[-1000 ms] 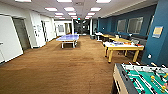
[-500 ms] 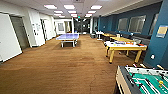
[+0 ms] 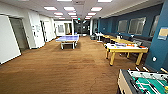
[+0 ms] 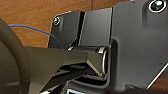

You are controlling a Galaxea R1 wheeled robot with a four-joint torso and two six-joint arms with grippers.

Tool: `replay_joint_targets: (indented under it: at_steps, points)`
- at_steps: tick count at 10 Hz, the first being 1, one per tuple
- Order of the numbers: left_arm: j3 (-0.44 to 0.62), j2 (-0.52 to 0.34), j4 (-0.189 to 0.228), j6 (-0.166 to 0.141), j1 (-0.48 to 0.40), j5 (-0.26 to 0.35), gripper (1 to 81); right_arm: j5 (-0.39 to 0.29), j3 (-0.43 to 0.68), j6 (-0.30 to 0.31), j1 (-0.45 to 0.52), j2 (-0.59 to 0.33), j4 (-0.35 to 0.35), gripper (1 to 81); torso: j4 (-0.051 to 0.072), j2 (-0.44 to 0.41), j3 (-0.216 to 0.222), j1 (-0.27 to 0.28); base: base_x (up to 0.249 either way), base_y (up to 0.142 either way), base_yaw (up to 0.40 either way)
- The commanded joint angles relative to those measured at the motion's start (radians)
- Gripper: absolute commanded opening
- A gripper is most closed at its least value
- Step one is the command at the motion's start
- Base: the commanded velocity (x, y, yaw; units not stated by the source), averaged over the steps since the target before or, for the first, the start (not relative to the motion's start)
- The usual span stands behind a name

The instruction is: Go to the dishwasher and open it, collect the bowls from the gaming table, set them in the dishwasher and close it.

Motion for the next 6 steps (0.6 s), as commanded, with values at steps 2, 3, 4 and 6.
replay_joint_targets:
  at_steps: [2, 3, 4, 6]
  points:
    - [0.007, -0.004, 0.004, 0.001, -0.046, 0.040, 81.1, -0.041, 0.012, -0.002, 0.051, -0.002, -0.006, 81.1, 0.000, 0.000, 0.000, 0.000, 0.190, 0.000, 0.000]
    - [0.007, -0.004, 0.004, 0.001, -0.046, 0.040, 81.1, -0.033, 0.012, -0.002, 0.048, -0.004, -0.006, 81.1, 0.000, 0.000, 0.000, 0.000, 0.196, 0.000, 0.000]
    - [0.007, -0.003, 0.004, 0.001, -0.046, 0.040, 81.1, -0.030, 0.012, -0.002, 0.046, -0.004, -0.006, 81.1, 0.000, 0.000, 0.000, 0.000, 0.196, 0.000, 0.000]
    - [0.007, -0.001, 0.006, 0.001, -0.048, 0.040, 81.1, -0.030, 0.012, -0.002, 0.046, -0.002, -0.006, 81.1, 0.000, 0.000, 0.000, 0.000, 0.196, 0.000, 0.000]
